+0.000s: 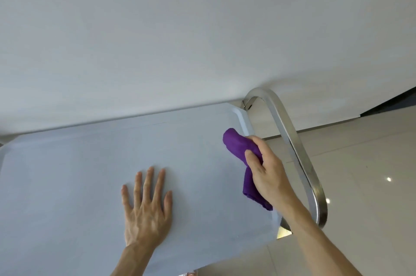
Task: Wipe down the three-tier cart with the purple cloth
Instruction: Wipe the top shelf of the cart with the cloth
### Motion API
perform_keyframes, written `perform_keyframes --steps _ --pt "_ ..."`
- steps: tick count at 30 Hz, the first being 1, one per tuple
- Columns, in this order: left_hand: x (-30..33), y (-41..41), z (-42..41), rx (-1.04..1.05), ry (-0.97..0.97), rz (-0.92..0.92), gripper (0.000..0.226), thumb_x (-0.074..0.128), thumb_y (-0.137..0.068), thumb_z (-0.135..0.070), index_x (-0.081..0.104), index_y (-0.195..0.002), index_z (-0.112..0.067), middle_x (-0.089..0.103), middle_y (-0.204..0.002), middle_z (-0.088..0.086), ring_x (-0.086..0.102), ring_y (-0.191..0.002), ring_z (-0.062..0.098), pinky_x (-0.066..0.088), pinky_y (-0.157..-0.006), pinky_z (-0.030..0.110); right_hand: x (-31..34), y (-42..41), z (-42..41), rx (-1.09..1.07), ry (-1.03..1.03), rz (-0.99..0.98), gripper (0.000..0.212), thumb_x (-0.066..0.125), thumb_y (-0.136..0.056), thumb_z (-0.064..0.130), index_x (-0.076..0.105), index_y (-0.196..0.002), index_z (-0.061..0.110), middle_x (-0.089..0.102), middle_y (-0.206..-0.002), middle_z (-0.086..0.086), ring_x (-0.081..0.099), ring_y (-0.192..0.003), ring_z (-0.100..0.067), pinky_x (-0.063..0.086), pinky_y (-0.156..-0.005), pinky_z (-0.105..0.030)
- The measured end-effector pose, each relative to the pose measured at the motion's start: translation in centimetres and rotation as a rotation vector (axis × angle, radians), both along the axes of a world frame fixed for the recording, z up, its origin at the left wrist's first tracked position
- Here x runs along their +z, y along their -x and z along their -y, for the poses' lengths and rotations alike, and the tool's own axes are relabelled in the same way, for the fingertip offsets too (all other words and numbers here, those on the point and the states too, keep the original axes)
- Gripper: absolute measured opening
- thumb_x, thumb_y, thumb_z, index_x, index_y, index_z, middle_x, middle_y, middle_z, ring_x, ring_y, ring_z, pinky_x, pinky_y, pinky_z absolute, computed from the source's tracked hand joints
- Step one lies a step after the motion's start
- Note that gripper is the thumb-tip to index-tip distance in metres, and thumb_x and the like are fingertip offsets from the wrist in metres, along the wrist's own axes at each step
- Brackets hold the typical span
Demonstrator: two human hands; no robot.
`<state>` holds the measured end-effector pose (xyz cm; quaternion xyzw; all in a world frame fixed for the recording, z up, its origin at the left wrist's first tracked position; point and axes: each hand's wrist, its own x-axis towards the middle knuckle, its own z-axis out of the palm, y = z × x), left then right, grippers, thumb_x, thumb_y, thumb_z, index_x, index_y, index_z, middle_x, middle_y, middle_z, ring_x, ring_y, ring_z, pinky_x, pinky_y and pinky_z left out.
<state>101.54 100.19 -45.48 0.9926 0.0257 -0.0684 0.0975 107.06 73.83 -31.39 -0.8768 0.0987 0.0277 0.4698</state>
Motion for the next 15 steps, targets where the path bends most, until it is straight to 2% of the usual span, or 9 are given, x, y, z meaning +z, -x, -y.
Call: perform_keyframes --steps 3,5,9,10,12,14,15 --pt "0.5 0.0 0.2 0.006 0.007 -0.019 0.062 0.014 -0.099 -0.051 0.03 -0.153 -0.026 0.032 -0.158 0.002 0.023 -0.148 0.027 0.011 -0.118 0.059 5.0 -1.0 2.5 -0.018 0.036 0.148 0.031 0.047 -0.101 0.017 0.054 -0.129 0.028 0.064 -0.11 0.016 0.059 -0.094 -0.002 0.043 -0.08 -0.013" --pt "1.0 0.0 0.4 0.017 0.021 -0.011 0.061 0.02 -0.098 -0.05 0.036 -0.151 -0.023 0.037 -0.155 0.004 0.028 -0.146 0.029 0.012 -0.117 0.059 7.1 -1.2 3.9 -0.009 0.104 0.243 0.031 0.046 -0.102 0.018 0.053 -0.131 0.027 0.063 -0.113 0.013 0.059 -0.092 -0.003 0.042 -0.08 -0.012" --pt "3.2 -1.8 1.9 0.054 0.083 0.031 0.055 0.04 -0.086 -0.036 0.057 -0.131 -0.01 0.051 -0.136 0.017 0.042 -0.129 0.044 0.027 -0.104 0.064 7.4 -1.5 6.0 0.026 0.544 0.431 0.034 0.044 -0.098 0.016 0.053 -0.13 0.018 0.061 -0.124 0.003 0.055 -0.105 -0.022 0.044 -0.091 -0.036" --pt "3.9 -2.4 2.8 0.046 0.113 0.039 0.051 0.045 -0.084 -0.031 0.059 -0.127 -0.008 0.053 -0.133 0.02 0.044 -0.124 0.047 0.033 -0.1 0.063 6.6 -1.3 6.4 0.054 0.655 0.429 0.034 0.047 -0.097 0.014 0.054 -0.13 0.016 0.06 -0.127 0.001 0.054 -0.108 -0.025 0.044 -0.092 -0.04" --pt "5.3 -3.8 5.1 -0.023 0.195 0.055 0.042 0.059 -0.083 -0.018 0.063 -0.123 -0.005 0.055 -0.13 0.022 0.051 -0.116 0.048 0.041 -0.094 0.06 4.6 -0.8 7.0 0.153 0.8 0.295 0.038 0.053 -0.096 0.015 0.054 -0.134 0.014 0.052 -0.141 -0.003 0.052 -0.117 -0.029 0.046 -0.093 -0.045" --pt "6.4 -5.1 7.7 -0.115 0.29 0.013 0.041 0.069 -0.083 -0.009 0.064 -0.123 -0.005 0.055 -0.132 0.022 0.055 -0.114 0.047 0.043 -0.095 0.056 2.6 0.0 7.3 0.213 0.806 0.116 0.05 0.057 -0.095 0.024 0.046 -0.143 0.018 0.033 -0.156 -0.002 0.051 -0.118 -0.03 0.054 -0.083 -0.045" --pt "6.8 -5.7 9.0 -0.167 0.316 -0.025 0.042 0.069 -0.085 -0.011 0.062 -0.126 -0.007 0.052 -0.137 0.02 0.053 -0.119 0.045 0.04 -0.099 0.053 2.0 0.2 7.5 0.204 0.783 0.087 0.053 0.057 -0.095 0.03 0.043 -0.145 0.022 0.026 -0.159 0.001 0.053 -0.113 -0.029 0.057 -0.075 -0.043"
